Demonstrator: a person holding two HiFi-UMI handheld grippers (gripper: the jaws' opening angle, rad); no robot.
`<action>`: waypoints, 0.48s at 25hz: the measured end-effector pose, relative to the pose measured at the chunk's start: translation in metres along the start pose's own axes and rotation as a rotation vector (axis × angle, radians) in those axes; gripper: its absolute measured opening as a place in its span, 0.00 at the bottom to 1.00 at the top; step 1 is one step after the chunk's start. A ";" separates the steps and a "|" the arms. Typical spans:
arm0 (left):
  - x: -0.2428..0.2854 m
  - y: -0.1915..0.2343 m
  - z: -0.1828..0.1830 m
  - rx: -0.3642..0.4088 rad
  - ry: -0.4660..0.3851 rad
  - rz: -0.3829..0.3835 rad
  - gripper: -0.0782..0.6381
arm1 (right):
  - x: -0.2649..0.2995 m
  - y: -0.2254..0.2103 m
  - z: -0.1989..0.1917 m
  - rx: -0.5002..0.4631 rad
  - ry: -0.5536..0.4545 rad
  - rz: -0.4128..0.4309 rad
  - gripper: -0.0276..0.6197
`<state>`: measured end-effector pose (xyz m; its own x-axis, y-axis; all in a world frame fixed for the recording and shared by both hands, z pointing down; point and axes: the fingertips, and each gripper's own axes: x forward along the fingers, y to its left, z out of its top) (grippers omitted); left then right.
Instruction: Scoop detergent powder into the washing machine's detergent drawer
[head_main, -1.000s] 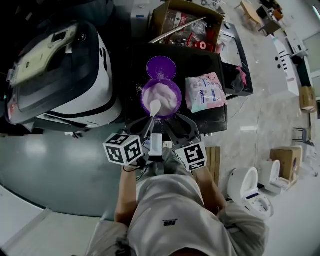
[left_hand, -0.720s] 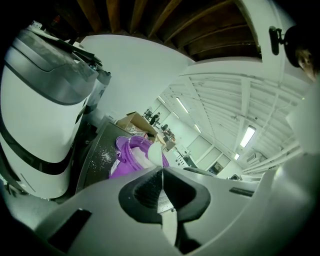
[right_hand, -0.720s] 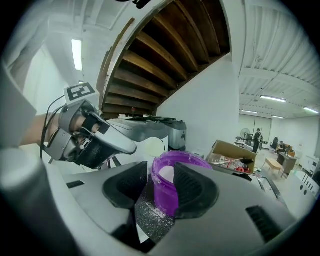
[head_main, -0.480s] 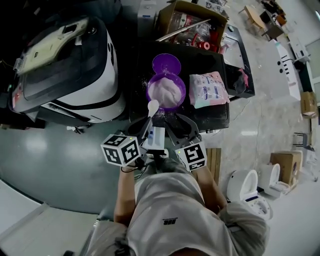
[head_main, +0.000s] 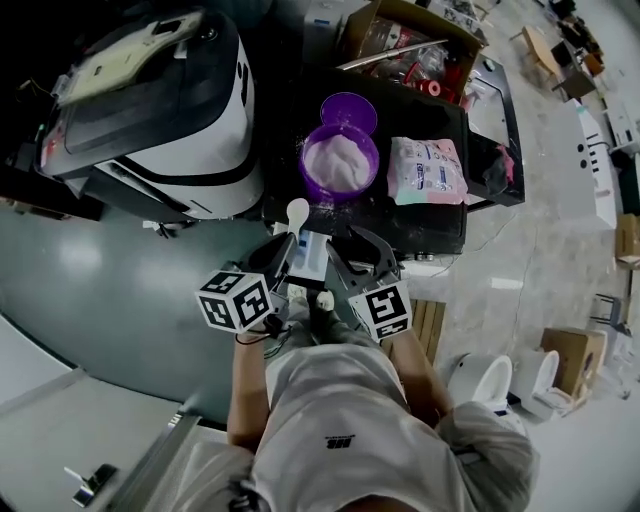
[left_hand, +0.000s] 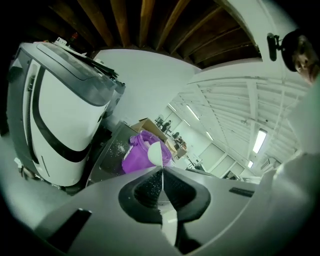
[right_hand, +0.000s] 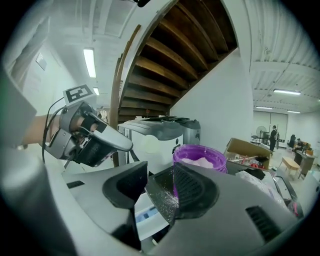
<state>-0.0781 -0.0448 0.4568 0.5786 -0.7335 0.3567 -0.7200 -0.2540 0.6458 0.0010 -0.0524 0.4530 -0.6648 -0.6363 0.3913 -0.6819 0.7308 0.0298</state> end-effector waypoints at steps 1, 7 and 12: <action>-0.004 0.000 -0.004 -0.007 -0.008 0.015 0.13 | -0.003 0.002 -0.002 -0.001 -0.001 0.012 0.30; -0.033 -0.001 -0.030 -0.038 -0.043 0.095 0.13 | -0.022 0.017 -0.015 -0.007 -0.006 0.067 0.30; -0.054 -0.003 -0.044 -0.048 -0.062 0.135 0.13 | -0.035 0.032 -0.020 -0.010 -0.012 0.101 0.30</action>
<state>-0.0903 0.0230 0.4654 0.4519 -0.7970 0.4008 -0.7696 -0.1211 0.6270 0.0081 -0.0020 0.4589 -0.7335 -0.5620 0.3822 -0.6083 0.7937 -0.0003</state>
